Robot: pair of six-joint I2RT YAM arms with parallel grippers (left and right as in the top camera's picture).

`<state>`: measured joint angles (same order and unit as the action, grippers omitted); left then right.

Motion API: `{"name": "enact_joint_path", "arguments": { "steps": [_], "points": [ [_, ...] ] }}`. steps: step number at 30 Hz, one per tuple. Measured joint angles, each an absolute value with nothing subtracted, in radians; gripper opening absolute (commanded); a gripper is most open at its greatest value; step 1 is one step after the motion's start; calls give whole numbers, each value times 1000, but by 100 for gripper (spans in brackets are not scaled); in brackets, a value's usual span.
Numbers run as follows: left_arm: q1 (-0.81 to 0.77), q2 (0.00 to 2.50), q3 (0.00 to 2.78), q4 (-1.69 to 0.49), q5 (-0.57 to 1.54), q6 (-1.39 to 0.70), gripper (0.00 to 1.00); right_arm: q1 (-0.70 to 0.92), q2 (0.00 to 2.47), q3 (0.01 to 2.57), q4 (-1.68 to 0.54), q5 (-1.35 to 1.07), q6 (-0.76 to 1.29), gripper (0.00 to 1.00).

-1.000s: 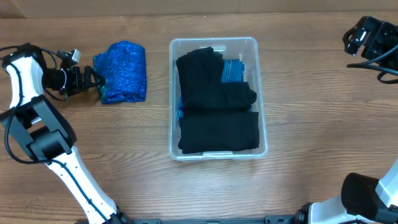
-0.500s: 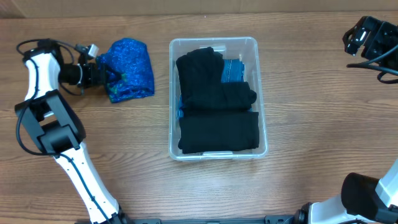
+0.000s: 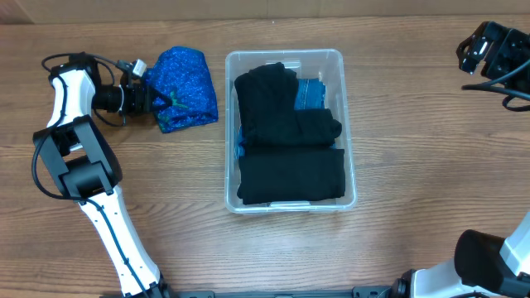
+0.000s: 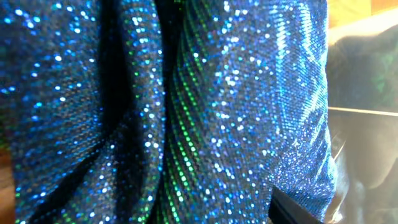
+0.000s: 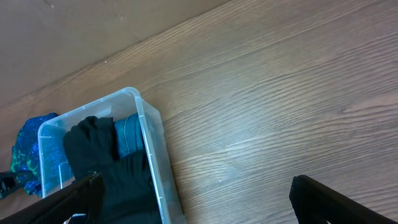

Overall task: Pack container
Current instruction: 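Move the left gripper to the blue sparkly cloth and grasp it, then lift the blue sparkly cloth and carry it right over the bin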

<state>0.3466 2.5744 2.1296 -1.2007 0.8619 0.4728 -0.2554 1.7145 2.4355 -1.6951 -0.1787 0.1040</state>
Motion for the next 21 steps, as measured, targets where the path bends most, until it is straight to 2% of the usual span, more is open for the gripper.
{"name": "enact_joint_path", "arguments": {
  "steps": [2, 3, 4, 16, 21],
  "points": [
    [347, 2576, 2130, -1205, 871, 464, 33, -255, 1715, 2436, -1695, -179, 104, 100],
    [347, 2576, 2129, -1205, 876, 461, 15, -255, 1715, 2436, -1696, -179, 104, 100],
    [347, 2576, 2129, -1207, 886, 453, 4, -255, 1715, 2436, -1695, -179, 104, 100],
    [346, 2552, 2124, -1224, 928, 435, 4, -255, 1715, 2436, -1695, -179, 104, 100],
    [343, 2411, 2113, -1230, 913, 396, 4, -255, 1715, 2436, -1695, -179, 104, 100]
  ]
}}
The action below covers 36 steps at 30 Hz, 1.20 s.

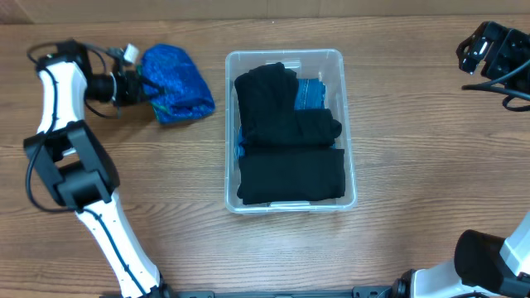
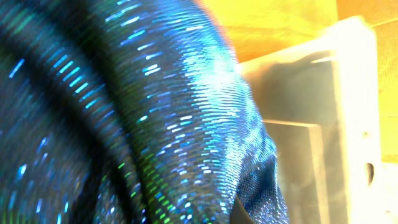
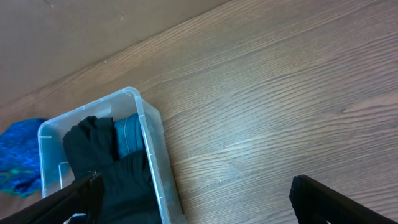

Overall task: Pack container
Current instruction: 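Lift the blue sparkly cloth and carry it right over the bin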

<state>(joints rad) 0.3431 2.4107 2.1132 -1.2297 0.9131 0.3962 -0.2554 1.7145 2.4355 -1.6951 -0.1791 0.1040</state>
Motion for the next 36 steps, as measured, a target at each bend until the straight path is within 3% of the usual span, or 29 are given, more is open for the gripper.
{"name": "enact_joint_path", "arguments": {
  "steps": [8, 12, 14, 24, 30, 36],
  "points": [
    [294, 1953, 2112, -1174, 886, 218, 4, -255, 1715, 2435, -1695, -179, 104, 100],
    [182, 1782, 2114, -1156, 775, 95, 4, -255, 1715, 2435, -1695, -179, 104, 100],
    [55, 1702, 2115, -1151, 648, -35, 4, -255, 1715, 2435, -1695, -179, 104, 100],
    [-416, 1682, 2076, -1050, 6, -618, 4, -255, 1715, 2435, -1695, -180, 104, 100],
    [-569, 1684, 1933, -863, -195, -849, 4, -255, 1715, 2435, -1695, -194, 104, 100],
    [-602, 1698, 1719, -704, -257, -1054, 4, -255, 1715, 2435, -1695, -204, 104, 100]
  ]
}}
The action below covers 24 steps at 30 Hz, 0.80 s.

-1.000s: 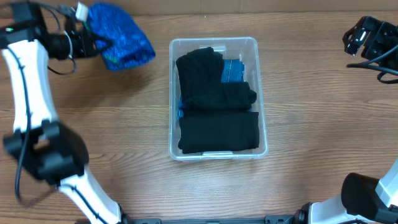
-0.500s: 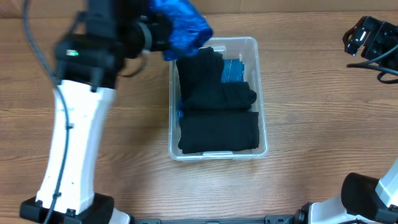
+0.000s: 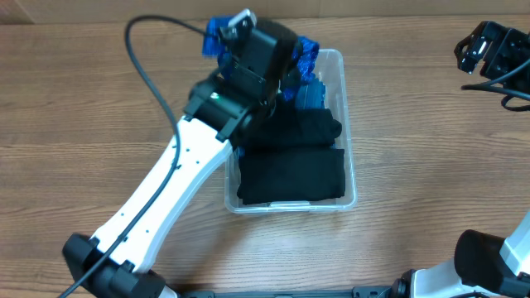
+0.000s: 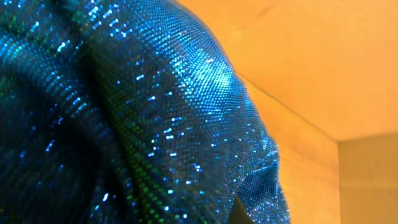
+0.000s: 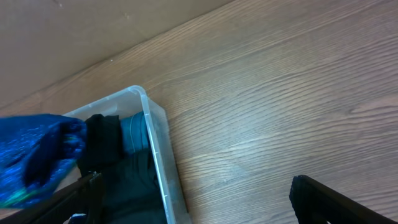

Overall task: Pack container
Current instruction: 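Lift the blue sparkly cloth and carry it right over the bin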

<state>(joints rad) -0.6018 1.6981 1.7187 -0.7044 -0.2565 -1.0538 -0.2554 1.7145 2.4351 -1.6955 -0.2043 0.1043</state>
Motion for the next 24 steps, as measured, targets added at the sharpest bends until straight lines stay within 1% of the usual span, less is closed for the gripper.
{"name": "enact_joint_path", "arguments": {
  "steps": [3, 6, 14, 24],
  "points": [
    [-602, 1722, 1635, -609, -274, -1102, 4, -255, 1715, 2435, -1695, -206, 104, 100],
    [-602, 1753, 1596, -560, -275, -1121, 4, -255, 1715, 2435, -1695, -207, 104, 100],
    [-603, 1802, 1589, -489, -242, -1091, 4, -255, 1715, 2435, -1695, -207, 104, 100],
    [-653, 1805, 1588, -478, -229, -1073, 4, -255, 1715, 2435, -1695, -207, 104, 100]
  ]
}}
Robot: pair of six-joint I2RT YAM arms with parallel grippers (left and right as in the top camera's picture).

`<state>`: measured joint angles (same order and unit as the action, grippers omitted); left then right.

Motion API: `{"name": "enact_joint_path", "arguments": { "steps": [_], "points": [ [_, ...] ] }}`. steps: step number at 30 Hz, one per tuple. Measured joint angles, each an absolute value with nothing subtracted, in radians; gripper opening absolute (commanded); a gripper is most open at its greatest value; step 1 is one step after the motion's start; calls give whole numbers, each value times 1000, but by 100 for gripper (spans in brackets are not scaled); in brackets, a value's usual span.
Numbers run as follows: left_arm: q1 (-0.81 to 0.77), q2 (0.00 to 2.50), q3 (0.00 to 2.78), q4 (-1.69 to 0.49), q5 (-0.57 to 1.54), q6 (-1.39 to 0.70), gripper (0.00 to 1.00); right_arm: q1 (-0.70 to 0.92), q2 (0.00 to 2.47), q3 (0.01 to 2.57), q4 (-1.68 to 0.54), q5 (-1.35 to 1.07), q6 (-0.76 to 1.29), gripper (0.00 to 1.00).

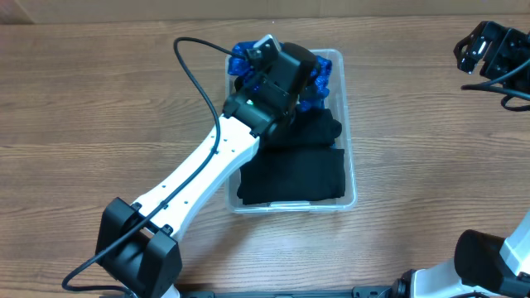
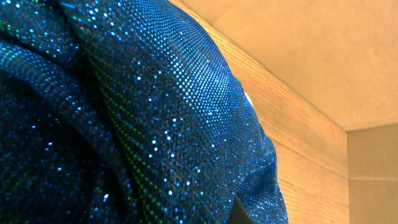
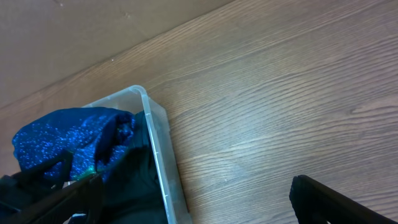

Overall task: Pack container
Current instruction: 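Lift the blue sparkly cloth and carry it right over the bin, then lower the blue cloth into the bin and press it flat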

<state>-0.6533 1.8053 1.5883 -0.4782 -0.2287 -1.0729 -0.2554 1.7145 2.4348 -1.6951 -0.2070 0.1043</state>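
Note:
A blue sequinned cloth [image 1: 318,77] hangs over the back end of the clear plastic container [image 1: 351,170], above the folded black clothes [image 1: 291,174] that fill it. My left gripper [image 1: 286,73] is shut on the cloth, and its wrist body hides the fingers from above. In the left wrist view the cloth [image 2: 124,106] fills the frame and only one dark fingertip [image 2: 241,214] shows. The right wrist view shows the cloth [image 3: 68,140] bunched at the container's [image 3: 163,168] far end. My right gripper [image 1: 485,46] stays far right, open [image 3: 196,186] over bare table.
My white left arm [image 1: 199,178] slants from the front left across the container's left wall. A black cable [image 1: 192,66] loops above it. Wooden table [image 1: 431,165] lies right of the container, with a cardboard wall [image 3: 74,37] behind.
My left gripper with the blue cloth has shifted a little right and toward the front, from the container's back-left rim to over the black clothes at its back. The right arm has not moved.
My left gripper was shut on the blue cloth lying on the table left of the container. Then the cloth was a little further left and back. Then it was held over the container's back rim, and now over its back end.

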Motion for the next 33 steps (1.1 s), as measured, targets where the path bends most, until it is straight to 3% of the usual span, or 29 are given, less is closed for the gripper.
{"name": "enact_joint_path", "arguments": {
  "steps": [19, 33],
  "points": [
    [-688, 1828, 1588, -528, -364, -1200, 4, -255, 1715, 2434, -1695, -214, 104, 100],
    [-686, 1988, 1588, -443, -253, -1256, 4, -255, 1715, 2434, -1695, -214, 104, 100]
  ]
}}
